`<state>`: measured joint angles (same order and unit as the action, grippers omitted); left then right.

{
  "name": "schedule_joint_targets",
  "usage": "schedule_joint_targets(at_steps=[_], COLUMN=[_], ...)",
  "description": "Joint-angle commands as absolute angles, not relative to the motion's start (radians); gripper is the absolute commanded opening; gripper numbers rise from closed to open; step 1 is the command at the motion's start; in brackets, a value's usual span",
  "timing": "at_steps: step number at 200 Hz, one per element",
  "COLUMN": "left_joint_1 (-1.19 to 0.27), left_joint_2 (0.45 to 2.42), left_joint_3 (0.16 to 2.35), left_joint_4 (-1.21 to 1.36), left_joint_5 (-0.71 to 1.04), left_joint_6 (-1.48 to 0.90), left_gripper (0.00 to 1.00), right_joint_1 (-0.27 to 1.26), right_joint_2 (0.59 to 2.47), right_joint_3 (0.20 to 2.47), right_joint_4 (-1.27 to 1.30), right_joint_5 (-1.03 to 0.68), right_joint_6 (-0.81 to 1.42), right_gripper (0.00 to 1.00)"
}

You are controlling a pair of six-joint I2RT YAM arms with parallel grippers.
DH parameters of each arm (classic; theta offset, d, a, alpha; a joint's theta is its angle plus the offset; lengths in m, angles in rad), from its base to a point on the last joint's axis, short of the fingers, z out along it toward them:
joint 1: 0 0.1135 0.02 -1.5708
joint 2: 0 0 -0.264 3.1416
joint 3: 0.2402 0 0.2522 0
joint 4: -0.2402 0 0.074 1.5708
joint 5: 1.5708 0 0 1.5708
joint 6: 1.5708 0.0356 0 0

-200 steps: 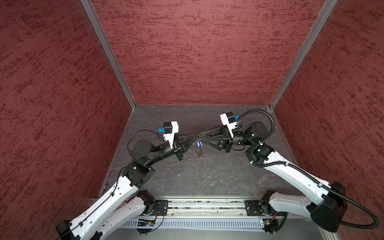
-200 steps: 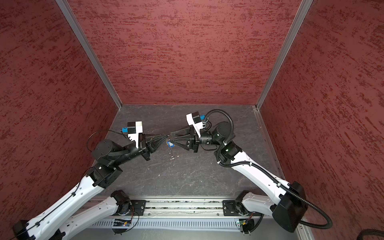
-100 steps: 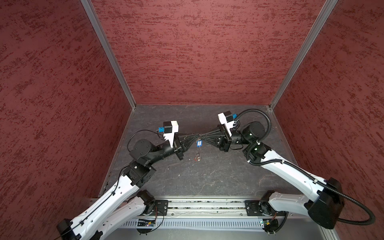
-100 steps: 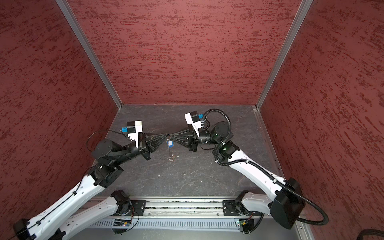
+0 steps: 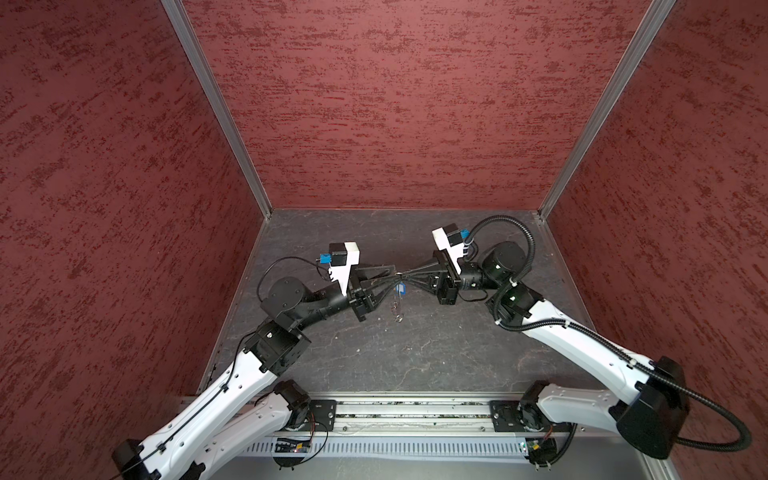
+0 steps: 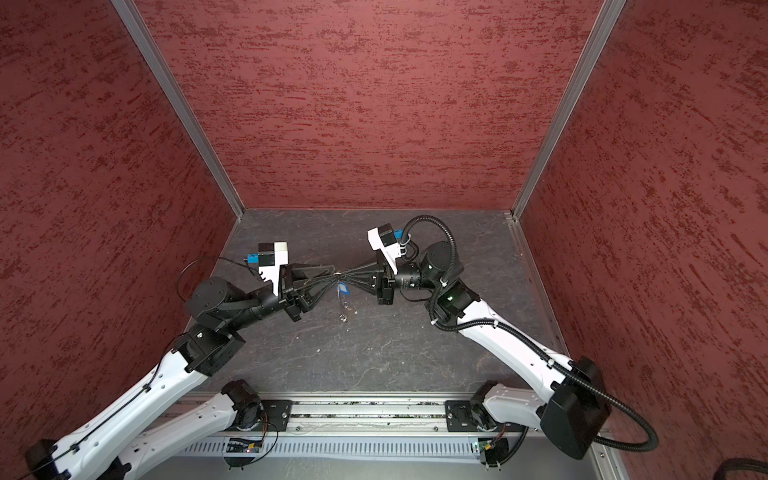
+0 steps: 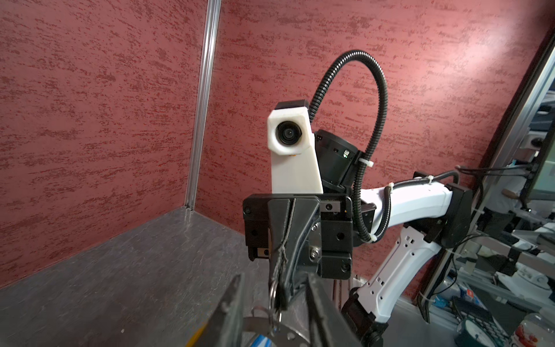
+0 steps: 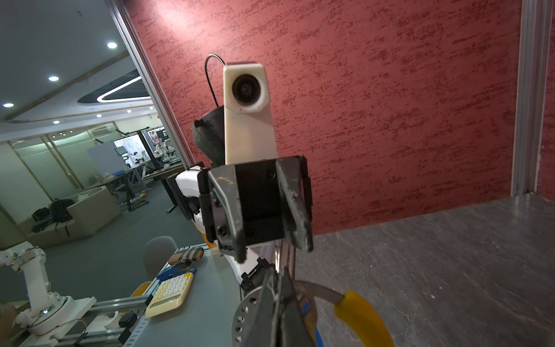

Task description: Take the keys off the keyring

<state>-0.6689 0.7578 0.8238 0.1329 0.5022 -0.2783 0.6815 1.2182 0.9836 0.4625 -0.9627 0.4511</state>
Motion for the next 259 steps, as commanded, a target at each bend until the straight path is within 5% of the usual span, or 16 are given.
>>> schedule_joint_targets(at_steps=[1,42,82,182,237,259], left_joint_1=[-0.644,-0.536,-0.526,-0.594,-0.632,-0.636], left_joint_2=[0.748,0.852,0.957,1.014,1.028,1.028], left_joint_3=[0.897,1.084,1.218,1.304,1.308,1.306], left_joint_4=[-0.012,-0.358,-0.629,-0.724,-0.672,-0.651], left_joint_5=[0.550,0.745,0.827,0.735,0.704,0.708], left_joint_6=[-0.283,-0.295,-0.216,-0.107,-0.098,-0.100], left_gripper=[0.45,0.52,0.35,0.12,0.12,0.21], right_joint_1=[0.660,0.647,0.647,0.647,0.647,0.647], right_joint_2=[1.193,1.190,1.195,1.203,1.202,1.202], right_joint_3=[1.029,1.102,1.146,1.169,1.163,1.159], right_joint_4=[0.331,0.087,-0.039,-0.060,-0.044,-0.041], right_joint_5=[-0.992,-0.995,-0.986,-1.003,-1.008,-1.009], right_joint_6=[0.361,0.224,0.150,0.141,0.152,0.156], right_gripper=[0.00,0.00,0.00,0.00,0.00,0.00])
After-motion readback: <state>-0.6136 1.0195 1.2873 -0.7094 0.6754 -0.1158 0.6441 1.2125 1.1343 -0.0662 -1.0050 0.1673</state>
